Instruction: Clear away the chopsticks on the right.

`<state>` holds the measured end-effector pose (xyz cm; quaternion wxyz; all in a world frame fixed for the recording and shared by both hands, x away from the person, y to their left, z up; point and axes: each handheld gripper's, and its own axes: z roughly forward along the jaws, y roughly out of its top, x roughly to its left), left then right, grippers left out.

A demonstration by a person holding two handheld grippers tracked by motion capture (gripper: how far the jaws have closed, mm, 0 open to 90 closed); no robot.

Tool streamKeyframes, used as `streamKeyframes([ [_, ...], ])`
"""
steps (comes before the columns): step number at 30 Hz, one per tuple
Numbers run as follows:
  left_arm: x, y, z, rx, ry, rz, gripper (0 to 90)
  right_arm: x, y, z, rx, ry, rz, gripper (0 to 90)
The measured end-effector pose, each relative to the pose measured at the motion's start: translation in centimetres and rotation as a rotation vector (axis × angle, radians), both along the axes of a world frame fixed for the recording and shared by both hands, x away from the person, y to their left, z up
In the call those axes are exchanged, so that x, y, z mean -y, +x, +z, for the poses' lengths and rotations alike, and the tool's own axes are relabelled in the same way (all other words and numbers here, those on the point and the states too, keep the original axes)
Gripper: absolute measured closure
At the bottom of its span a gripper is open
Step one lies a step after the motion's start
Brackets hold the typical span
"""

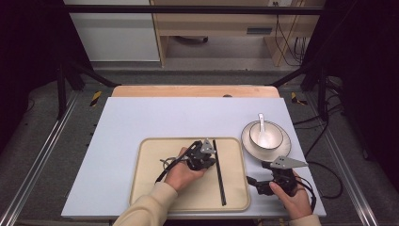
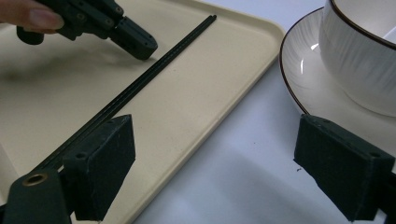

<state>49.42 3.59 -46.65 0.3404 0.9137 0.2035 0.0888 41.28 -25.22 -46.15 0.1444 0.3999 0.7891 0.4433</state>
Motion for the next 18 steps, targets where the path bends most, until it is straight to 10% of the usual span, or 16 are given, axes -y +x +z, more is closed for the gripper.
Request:
streamKeyframes([
  [18, 1.7, -0.5, -0.6, -0.021, -0.070, 0.011, 89.6, 0.0, 0.1, 0.0, -0.002, -0.008, 0.004, 12.3],
])
